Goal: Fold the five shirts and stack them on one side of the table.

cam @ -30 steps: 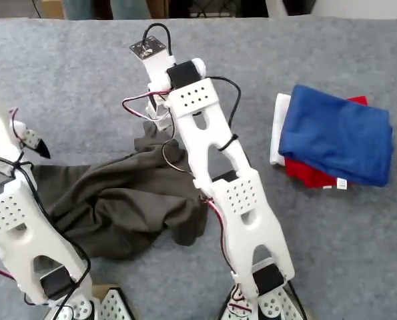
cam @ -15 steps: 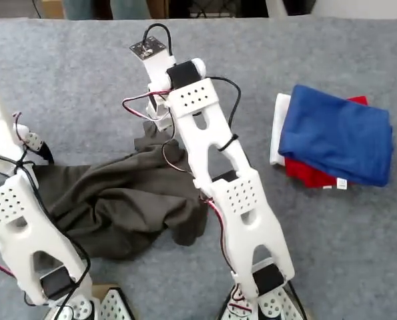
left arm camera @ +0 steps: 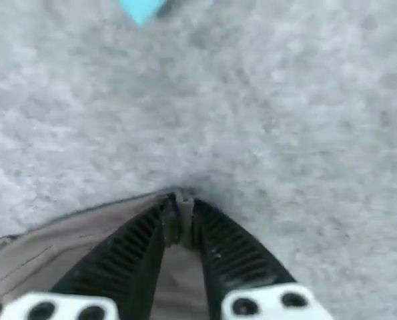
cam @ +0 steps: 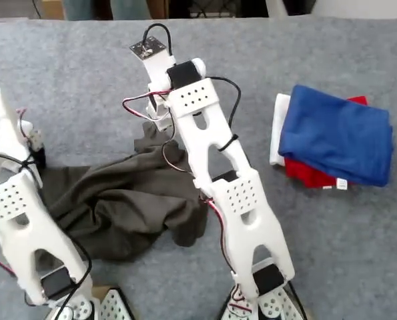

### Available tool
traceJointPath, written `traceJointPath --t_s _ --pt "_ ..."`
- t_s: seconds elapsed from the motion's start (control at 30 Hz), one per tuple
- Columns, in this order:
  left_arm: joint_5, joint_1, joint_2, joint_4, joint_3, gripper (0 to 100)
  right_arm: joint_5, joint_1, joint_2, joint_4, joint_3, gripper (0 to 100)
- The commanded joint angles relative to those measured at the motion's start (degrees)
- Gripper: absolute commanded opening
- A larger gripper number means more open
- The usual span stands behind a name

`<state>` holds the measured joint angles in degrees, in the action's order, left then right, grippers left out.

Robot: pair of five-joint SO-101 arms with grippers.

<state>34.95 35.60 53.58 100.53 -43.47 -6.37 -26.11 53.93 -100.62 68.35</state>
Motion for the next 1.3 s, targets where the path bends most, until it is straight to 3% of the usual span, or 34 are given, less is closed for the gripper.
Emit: traceJointPath --t_s 0.0,0.27,0.53,0.77,0.9,1.07,1.2,1.27 --pt "-3.3 2.4 -1.3 0.3 -0.2 3 0.0 -0.4 -4.4 -0.3 0.6 21.2" --pt "-9.8 12.5 -22.8 0.3 0.2 3 0.1 -0.4 -4.4 0.2 0.7 21.2" --pt "-24.4 24.0 -42.3 0.3 11.5 3 0.1 -0.9 -4.1 0.3 4.9 21.2" --pt "-32.5 31.9 -44.9 0.2 24.8 3 0.4 -9.2 -4.1 -0.2 -2.0 21.2" --pt "-34.8 35.3 -45.3 0.2 25.0 3 0.4 -14.8 -4.1 -0.2 -7.3 21.2" --pt "-36.6 37.5 -44.7 0.1 25.0 3 0.4 -16.4 -4.0 0.2 -15.8 20.6" --pt "-36.7 37.3 -45.2 0.2 26.4 3 0.5 -14.7 -4.3 -0.2 -20.5 3.1" --pt "-36.7 37.1 -45.0 0.2 26.9 3 1.8 -12.9 -4.4 -0.3 -21.8 3.3"
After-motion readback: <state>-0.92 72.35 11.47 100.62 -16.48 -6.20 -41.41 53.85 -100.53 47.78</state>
